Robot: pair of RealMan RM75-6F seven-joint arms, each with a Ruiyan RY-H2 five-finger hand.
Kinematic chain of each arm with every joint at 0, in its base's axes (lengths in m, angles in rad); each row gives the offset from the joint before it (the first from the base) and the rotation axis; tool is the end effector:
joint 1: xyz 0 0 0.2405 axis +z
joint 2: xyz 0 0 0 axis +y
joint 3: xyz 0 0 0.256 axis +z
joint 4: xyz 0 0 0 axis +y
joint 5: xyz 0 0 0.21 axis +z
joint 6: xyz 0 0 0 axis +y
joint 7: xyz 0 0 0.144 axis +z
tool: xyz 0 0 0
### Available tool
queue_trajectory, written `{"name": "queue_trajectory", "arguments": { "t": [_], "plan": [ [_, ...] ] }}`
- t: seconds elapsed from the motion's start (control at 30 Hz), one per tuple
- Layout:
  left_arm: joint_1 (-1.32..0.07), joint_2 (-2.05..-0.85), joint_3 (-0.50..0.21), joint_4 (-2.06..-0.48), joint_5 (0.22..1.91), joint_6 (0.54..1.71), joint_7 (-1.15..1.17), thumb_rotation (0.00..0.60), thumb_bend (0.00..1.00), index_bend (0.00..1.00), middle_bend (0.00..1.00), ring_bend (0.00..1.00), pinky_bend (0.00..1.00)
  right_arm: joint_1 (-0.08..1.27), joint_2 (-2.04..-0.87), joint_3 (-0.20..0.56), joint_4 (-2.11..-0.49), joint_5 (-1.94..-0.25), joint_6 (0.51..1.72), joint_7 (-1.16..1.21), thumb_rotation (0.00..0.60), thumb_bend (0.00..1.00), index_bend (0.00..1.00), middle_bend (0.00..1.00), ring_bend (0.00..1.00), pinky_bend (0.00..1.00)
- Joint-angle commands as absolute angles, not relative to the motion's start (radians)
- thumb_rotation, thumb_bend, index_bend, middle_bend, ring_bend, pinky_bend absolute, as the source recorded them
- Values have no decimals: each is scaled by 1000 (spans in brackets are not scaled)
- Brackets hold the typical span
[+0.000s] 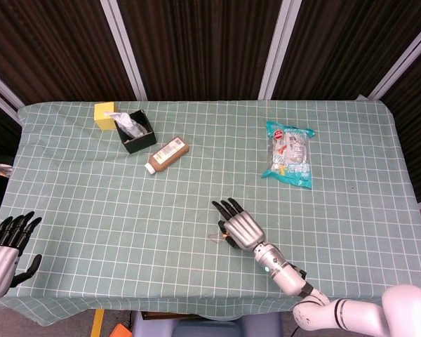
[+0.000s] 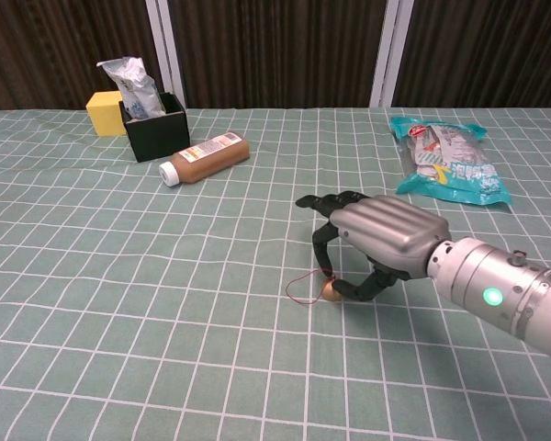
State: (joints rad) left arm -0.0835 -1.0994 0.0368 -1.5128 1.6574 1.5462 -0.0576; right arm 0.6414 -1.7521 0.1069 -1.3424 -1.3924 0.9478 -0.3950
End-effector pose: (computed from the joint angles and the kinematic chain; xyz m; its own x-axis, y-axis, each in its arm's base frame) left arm -0.3151 0.1623 0.1616 0.4595 0.0280 0.8877 0.8789 -0.1587 -0.4499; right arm -0.1450 -0.2886 -0.0847 0.5596 -0.2358 0.7945 -0.7467 -0.5594 0.3599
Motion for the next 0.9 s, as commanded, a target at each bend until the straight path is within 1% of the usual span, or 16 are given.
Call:
{"name": "queue_trajectory", "arguments": {
  "t": [0.03,0.57,0.9],
  "plan": [
    [-84,-1100,36,-1513,1656,1544,-56,600,430,0,0,0,15,643,-1750,107,-1342,-1388,949,-395,600,480,654,14,0,0],
    [-82,-1099,37,-1515,1659,1546,-47,600,429,0,0,0,19,651,-1753,96,-1339,-1374,956,-396,600,517,702,38,0,0],
    [-81,-1097,36,-1514,1659,1549,-55,600,428,0,0,0,19,645,-1730,94,-1383,-1387,989,-378,600,551,749,62,0,0]
  ]
}}
